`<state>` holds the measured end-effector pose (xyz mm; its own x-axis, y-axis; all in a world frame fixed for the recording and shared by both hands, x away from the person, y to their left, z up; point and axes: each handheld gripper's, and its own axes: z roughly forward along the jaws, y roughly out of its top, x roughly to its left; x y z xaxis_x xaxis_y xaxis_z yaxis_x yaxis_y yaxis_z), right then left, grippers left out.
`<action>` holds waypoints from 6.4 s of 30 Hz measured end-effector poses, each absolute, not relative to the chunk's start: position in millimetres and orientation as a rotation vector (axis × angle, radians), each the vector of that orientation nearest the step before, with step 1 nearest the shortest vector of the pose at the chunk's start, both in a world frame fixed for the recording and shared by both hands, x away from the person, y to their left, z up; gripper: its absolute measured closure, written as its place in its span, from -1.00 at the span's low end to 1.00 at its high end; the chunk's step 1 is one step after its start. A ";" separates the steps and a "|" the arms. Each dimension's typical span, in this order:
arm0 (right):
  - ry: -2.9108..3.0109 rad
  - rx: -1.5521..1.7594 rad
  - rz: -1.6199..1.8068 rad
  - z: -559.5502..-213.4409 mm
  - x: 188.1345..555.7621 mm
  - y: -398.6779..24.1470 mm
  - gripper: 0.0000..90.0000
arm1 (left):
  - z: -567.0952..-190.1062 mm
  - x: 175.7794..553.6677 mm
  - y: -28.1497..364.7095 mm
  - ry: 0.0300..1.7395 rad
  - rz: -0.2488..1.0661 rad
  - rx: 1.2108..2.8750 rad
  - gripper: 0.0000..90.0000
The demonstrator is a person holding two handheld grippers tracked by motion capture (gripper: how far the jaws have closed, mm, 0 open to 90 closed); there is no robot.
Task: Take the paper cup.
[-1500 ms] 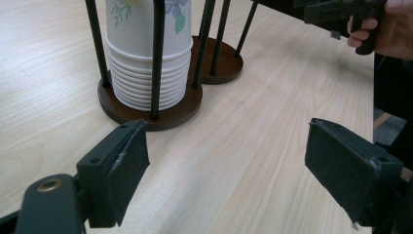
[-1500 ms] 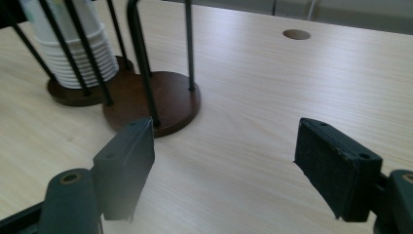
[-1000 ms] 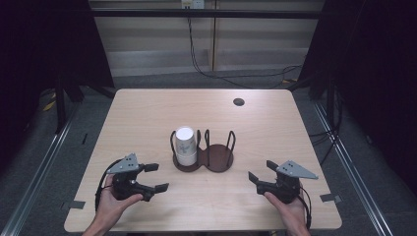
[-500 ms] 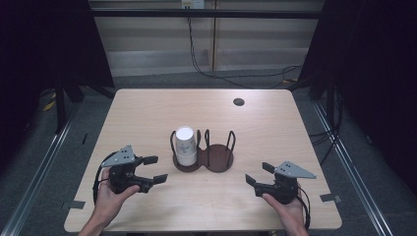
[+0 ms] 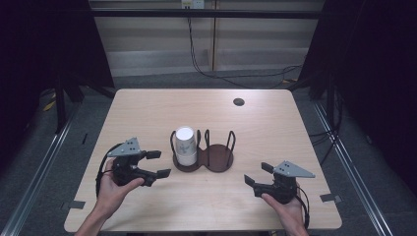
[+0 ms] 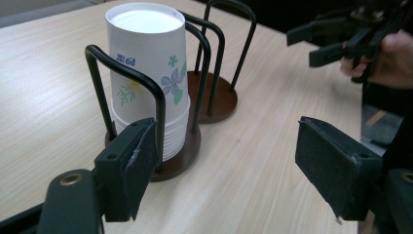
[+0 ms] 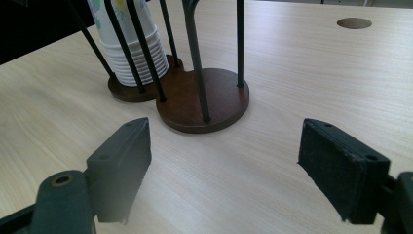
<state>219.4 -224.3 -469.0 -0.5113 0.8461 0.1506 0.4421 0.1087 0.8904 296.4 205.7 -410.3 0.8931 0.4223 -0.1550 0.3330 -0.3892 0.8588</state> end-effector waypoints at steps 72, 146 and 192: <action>2.117 1.211 1.441 -470.7 219.7 -222.6 -0.62 | -356.5 385.3 123.9 0.487 0.165 2.356 -0.49; 2.143 1.226 1.441 -472.5 220.5 -220.4 -0.63 | -354.2 396.8 113.3 0.491 0.129 2.450 -0.21; 2.151 1.230 1.438 -472.7 220.6 -219.4 -0.63 | -324.3 384.5 134.5 0.488 0.191 2.270 -0.20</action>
